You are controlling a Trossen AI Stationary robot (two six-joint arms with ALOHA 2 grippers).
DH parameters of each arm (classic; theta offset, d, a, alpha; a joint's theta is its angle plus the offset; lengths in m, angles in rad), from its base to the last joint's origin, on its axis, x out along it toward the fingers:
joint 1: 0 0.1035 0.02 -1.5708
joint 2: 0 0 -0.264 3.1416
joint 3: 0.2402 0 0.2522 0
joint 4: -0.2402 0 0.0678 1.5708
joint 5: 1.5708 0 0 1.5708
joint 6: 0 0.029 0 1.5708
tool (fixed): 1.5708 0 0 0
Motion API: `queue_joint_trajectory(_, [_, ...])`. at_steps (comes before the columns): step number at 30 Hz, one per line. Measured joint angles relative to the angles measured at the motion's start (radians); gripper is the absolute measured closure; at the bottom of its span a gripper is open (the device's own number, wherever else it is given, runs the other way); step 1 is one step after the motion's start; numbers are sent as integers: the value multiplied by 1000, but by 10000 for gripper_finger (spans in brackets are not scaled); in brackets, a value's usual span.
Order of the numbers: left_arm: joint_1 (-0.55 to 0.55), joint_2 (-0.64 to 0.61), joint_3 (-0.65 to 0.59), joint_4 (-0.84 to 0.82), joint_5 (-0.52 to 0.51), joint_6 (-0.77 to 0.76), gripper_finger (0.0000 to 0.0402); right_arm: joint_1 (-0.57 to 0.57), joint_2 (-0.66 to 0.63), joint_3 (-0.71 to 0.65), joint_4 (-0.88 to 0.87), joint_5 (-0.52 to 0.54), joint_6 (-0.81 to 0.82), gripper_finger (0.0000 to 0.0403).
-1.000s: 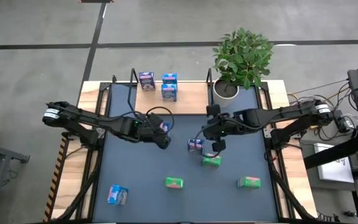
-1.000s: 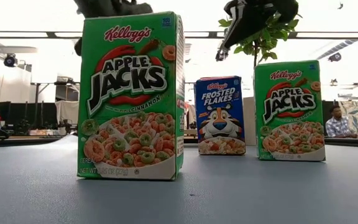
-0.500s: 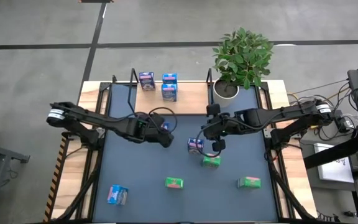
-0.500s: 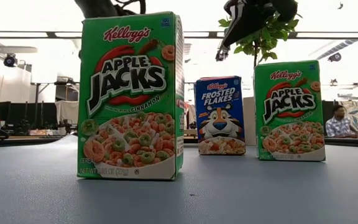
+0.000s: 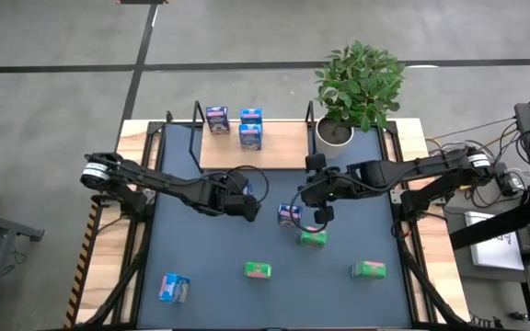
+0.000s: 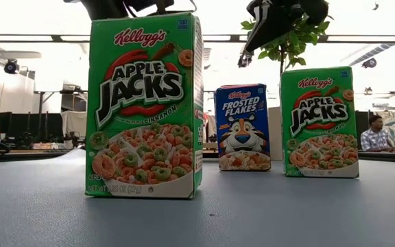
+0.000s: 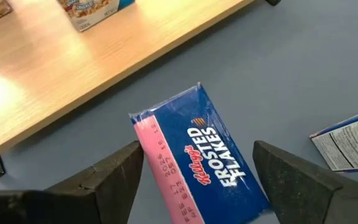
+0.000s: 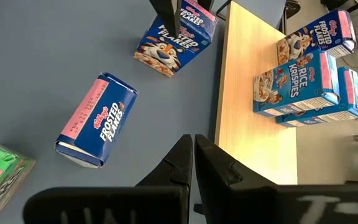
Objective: Stack cereal on shelf
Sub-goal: Put the left blue cereal box on the shelf aligned with the other blue cereal box
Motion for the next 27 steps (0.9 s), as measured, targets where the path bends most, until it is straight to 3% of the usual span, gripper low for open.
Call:
queue_joint_trajectory(13, [-10, 1, 0, 0, 1, -1, 207, 0, 0, 0, 0, 0, 3, 394])
queue_joint_trajectory(23, [-17, -1, 0, -5, 2, 36, 237, 0, 0, 0, 0, 0, 3, 394])
queue_joint_trajectory(27, [-19, -25, 0, -11, 4, 121, 242, 0, 0, 0, 0, 0, 3, 394])
